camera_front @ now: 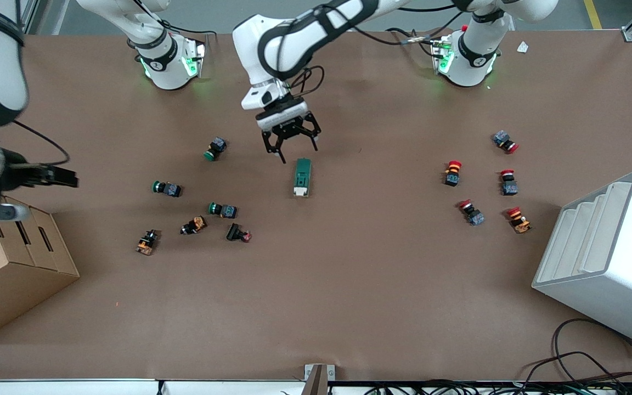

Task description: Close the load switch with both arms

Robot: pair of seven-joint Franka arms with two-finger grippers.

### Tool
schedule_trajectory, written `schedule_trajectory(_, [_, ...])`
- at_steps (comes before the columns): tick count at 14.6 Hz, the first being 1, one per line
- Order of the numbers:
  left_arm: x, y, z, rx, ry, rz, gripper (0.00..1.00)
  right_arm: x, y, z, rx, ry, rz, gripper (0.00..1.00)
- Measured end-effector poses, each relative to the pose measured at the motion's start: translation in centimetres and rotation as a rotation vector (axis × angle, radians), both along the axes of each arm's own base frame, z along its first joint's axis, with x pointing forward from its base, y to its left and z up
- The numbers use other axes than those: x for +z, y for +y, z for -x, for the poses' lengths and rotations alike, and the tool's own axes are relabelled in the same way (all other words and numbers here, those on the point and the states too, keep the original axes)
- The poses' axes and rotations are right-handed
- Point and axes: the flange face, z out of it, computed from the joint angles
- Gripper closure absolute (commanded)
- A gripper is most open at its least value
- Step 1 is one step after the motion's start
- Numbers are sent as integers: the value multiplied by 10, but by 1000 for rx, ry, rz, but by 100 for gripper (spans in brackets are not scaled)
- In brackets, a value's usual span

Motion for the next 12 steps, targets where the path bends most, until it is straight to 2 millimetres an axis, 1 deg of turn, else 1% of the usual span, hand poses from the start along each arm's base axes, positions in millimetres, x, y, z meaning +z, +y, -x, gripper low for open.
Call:
schedule_trajectory(1, [23, 17, -25, 2, 42, -2, 0, 14, -7, 2, -11, -7, 0, 0])
schedule_trajectory(2, [47, 36, -49, 3, 79, 1, 0, 24, -13, 3, -18, -16, 1, 0])
schedule_trajectory(3, [69, 56, -72, 8, 112, 9, 0, 30, -14, 3, -20, -22, 1, 0])
schedule_trajectory(5, [107, 102, -117, 36, 167, 39, 0, 32, -13, 2, -18, -26, 1, 0])
schedule_trajectory(8, [149, 178, -176, 88, 237, 96, 0, 36, -6, 1, -4, -35, 0, 0])
schedule_trajectory(10, [173, 237, -211, 101, 276, 122, 0, 41, 0, 0, 6, -47, -1, 0])
schedule_trajectory(12, [191, 299, -241, 67, 319, 118, 0, 43, 7, 1, 15, -38, -9, 0])
